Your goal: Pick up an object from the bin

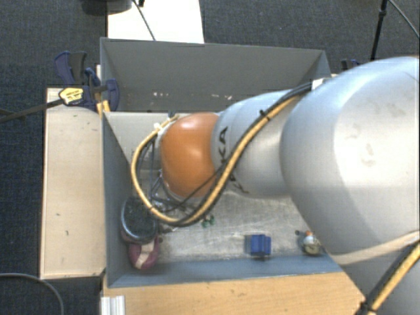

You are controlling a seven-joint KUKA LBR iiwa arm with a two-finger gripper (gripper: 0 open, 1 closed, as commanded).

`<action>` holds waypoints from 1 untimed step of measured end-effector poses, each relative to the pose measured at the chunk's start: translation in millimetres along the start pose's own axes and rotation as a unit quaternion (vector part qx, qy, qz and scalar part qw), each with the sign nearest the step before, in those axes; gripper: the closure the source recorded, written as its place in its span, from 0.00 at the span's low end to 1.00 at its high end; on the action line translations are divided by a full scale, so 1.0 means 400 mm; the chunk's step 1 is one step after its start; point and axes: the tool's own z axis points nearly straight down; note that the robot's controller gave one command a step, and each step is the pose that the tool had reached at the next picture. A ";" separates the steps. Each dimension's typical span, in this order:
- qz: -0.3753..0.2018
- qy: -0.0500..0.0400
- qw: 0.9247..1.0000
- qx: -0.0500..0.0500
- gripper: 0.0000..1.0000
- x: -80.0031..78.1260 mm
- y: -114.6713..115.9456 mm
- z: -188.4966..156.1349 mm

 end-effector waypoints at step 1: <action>-0.001 0.005 1.000 -0.004 0.00 0.007 0.011 0.008</action>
Offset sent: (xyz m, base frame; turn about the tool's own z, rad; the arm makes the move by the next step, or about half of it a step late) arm 0.0000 0.0000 0.0000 0.0000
